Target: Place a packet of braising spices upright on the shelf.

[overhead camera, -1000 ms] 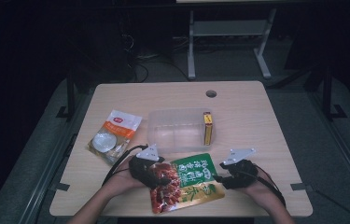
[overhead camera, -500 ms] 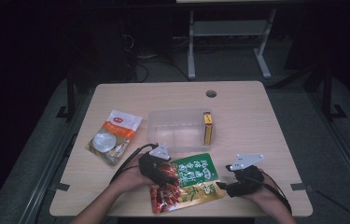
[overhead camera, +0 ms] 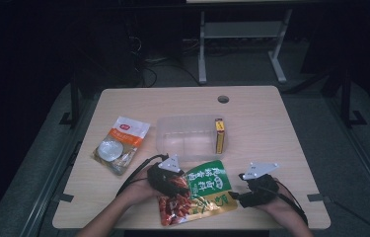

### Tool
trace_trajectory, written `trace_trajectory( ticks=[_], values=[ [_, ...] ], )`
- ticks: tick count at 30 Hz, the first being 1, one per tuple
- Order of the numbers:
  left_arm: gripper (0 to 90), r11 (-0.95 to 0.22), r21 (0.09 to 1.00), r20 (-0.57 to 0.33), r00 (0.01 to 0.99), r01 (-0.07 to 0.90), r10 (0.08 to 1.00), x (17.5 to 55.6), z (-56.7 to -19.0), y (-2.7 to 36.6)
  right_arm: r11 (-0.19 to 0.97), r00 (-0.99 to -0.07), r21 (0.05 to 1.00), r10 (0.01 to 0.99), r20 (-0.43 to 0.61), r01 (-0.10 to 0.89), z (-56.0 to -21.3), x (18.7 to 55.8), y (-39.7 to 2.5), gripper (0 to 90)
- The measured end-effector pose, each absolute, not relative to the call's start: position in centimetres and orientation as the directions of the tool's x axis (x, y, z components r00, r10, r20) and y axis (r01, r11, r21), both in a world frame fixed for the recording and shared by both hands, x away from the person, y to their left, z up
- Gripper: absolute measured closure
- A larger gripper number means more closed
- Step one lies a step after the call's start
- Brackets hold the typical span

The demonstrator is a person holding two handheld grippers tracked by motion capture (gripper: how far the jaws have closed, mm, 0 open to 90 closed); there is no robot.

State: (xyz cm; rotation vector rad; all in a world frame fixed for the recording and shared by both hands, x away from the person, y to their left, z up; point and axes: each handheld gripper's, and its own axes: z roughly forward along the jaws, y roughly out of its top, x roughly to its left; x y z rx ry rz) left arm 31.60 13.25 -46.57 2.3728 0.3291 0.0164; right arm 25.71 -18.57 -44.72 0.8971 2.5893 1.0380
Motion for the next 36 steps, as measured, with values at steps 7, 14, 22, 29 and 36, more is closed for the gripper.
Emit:
trace_trajectory(
  ticks=[7,14,22,29,36],
  values=[
    [61.8,-0.703,0.67,-0.09,0.966,0.238,0.241,31.6,-46.4,13.3,0.548,-0.785,0.697,0.618,0.034,0.462,-44.4,25.7,-18.8,27.7],
    [80.0,-0.705,0.666,-0.089,0.964,0.244,0.25,31.5,-46.3,13.4,0.542,-0.786,0.702,0.617,0.041,0.462,-44.4,25.8,-18.8,27.3],
    [88.8,-0.683,0.669,-0.138,0.952,0.294,0.274,31.7,-46.2,13.6,0.532,-0.783,0.706,0.62,0.053,0.468,-44.4,25.9,-18.9,26.5],
    [89.2,-0.66,0.683,-0.177,0.947,0.313,0.266,31.7,-45.7,14.1,0.523,-0.785,0.712,0.616,0.064,0.469,-44.3,26.0,-19.2,26.0],
    [89.4,-0.621,0.735,-0.152,0.959,0.272,0.24,31.1,-44.1,15.0,0.486,-0.789,0.737,0.605,0.104,0.47,-44.1,26.0,-19.6,25.0]
  ],
)
